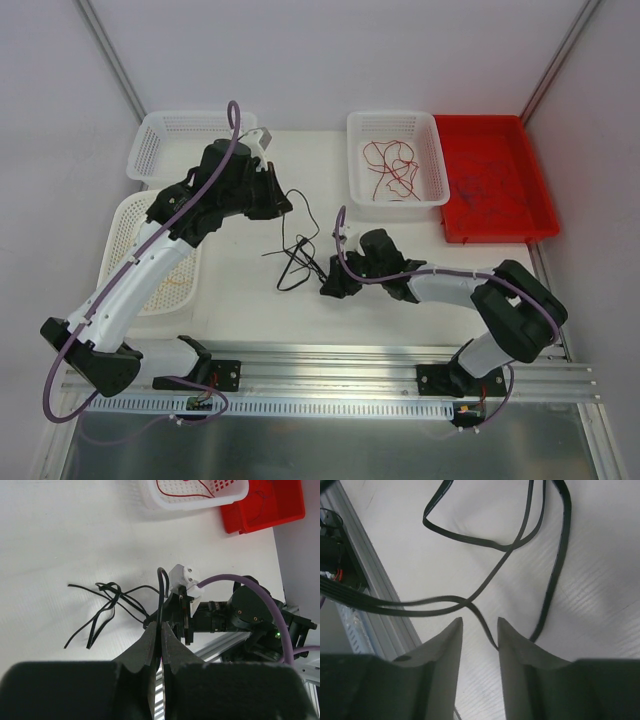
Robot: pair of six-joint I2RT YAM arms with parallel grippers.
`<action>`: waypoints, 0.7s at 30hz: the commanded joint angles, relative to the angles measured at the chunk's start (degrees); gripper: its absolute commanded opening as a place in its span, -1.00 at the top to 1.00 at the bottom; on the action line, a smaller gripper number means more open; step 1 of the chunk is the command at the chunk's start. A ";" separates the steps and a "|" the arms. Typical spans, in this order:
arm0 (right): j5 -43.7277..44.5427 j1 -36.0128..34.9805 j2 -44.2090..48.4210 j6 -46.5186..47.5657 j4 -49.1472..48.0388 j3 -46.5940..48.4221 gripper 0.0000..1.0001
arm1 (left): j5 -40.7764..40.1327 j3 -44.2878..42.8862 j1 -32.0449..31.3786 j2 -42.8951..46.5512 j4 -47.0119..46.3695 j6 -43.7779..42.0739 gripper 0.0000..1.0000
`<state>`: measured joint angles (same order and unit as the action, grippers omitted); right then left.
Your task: Untangle the cables
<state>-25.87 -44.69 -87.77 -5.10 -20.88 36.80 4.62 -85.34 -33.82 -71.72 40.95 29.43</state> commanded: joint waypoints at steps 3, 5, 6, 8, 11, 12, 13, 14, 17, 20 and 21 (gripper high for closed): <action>-1.90 1.44 -0.30 0.01 -4.52 -1.37 0.55 | -4.35 -0.44 -0.28 2.29 -1.75 -1.91 1.00; -1.82 1.97 0.75 0.44 -3.64 -2.34 0.81 | -6.79 -1.05 0.16 2.55 -1.66 -3.41 1.00; -1.47 2.75 2.49 0.71 -1.98 -2.60 0.86 | -7.69 -1.75 0.68 2.64 -1.49 -4.11 1.00; -1.29 3.81 4.43 1.06 -0.04 -3.83 0.98 | -8.49 -2.46 3.40 2.91 -1.31 -5.61 1.00; -1.55 6.88 9.62 1.41 3.73 -5.50 0.99 | -8.23 -3.78 9.46 3.08 -0.78 -6.93 1.00; -1.21 8.46 12.68 2.02 6.70 -6.38 0.99 | -8.49 -4.22 10.78 2.82 -0.61 -7.63 1.00; -0.68 9.17 14.45 2.29 8.39 -6.73 0.99 | -8.84 -4.57 13.06 2.73 -0.35 -8.07 1.00; -0.07 9.96 15.94 2.55 10.40 -7.09 0.99 | -9.45 -5.35 13.69 2.64 -0.08 -8.68 1.00; 1.08 14.44 23.58 3.08 17.61 -8.06 0.99 | -12.53 -6.68 16.06 1.59 0.80 -10.79 1.00; 4.06 20.15 31.13 2.73 30.76 -6.92 0.99 | -15.07 -8.00 17.91 0.19 1.41 -12.11 1.00; 5.29 23.21 32.90 2.64 33.16 -6.39 0.99 | -15.60 -8.09 18.26 0.01 1.50 -12.38 1.00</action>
<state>-23.86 -25.98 -60.66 -3.49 -0.69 29.21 -6.94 -91.00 -16.88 -71.02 42.15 20.14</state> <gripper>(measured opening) 0.020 0.018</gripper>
